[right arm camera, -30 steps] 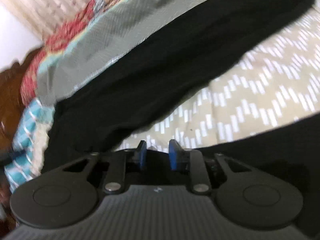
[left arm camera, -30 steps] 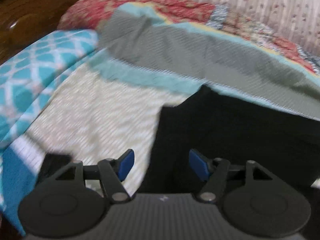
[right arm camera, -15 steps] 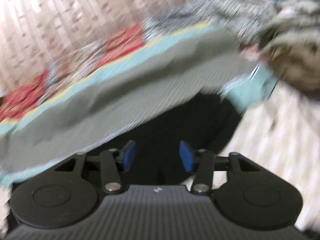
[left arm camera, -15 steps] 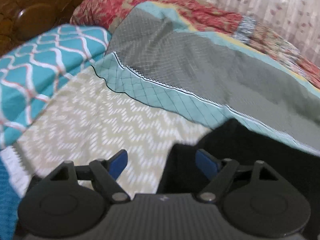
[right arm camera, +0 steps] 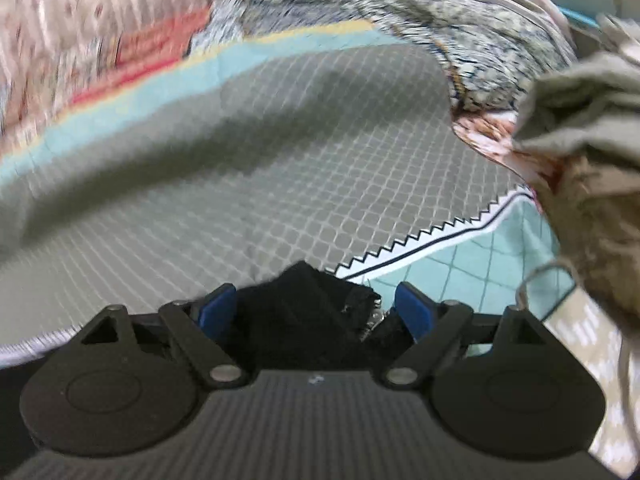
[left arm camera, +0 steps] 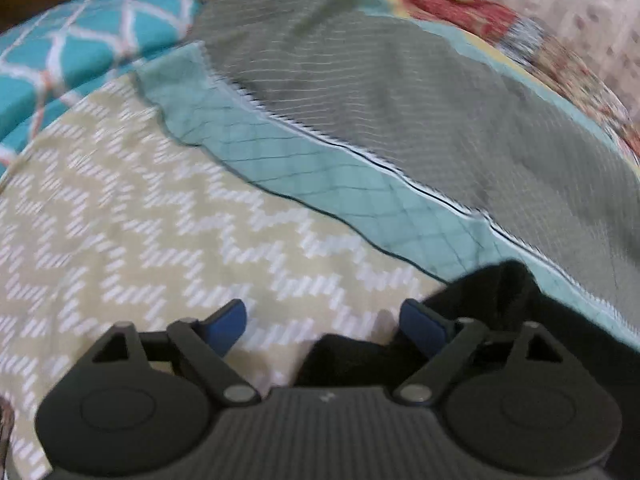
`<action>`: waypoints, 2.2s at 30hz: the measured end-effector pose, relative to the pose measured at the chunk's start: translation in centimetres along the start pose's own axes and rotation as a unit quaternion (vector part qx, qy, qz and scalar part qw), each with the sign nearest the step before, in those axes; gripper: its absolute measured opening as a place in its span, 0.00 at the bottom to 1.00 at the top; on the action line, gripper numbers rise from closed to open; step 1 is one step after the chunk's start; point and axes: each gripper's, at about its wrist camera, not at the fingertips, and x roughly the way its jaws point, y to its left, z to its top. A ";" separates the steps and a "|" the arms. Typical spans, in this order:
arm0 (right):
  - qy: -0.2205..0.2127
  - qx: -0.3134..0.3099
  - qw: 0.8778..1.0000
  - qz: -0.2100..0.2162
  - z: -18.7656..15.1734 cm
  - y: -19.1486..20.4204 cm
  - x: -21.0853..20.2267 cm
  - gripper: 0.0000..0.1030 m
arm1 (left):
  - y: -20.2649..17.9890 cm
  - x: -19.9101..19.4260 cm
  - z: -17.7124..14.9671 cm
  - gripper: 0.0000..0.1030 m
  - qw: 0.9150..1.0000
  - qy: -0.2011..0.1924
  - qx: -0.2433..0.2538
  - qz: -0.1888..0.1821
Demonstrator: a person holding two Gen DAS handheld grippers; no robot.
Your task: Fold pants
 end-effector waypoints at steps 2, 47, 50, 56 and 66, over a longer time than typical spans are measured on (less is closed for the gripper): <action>0.016 -0.038 0.999 -0.014 -0.4 0.7 0.5 0.68 | -1.2 -0.4 -0.6 0.86 0.999 0.005 0.027 -0.038; -0.098 0.014 0.987 0.125 -13.1 -3.1 -23.8 0.72 | 10.1 -22.2 -12.5 0.78 0.992 -0.015 -0.089 0.090; -0.095 0.031 0.986 0.131 -15.7 -3.2 -26.6 0.71 | 11.5 -24.5 -13.7 0.78 0.991 -0.018 -0.116 0.057; -0.093 0.077 0.985 0.126 -19.5 -5.3 -30.7 0.71 | 11.7 -26.3 -15.7 0.78 0.992 -0.003 -0.128 -0.003; -0.081 0.163 0.982 0.053 -26.9 -9.9 -34.8 0.59 | 7.5 -23.7 -18.2 0.78 0.991 0.051 -0.114 -0.048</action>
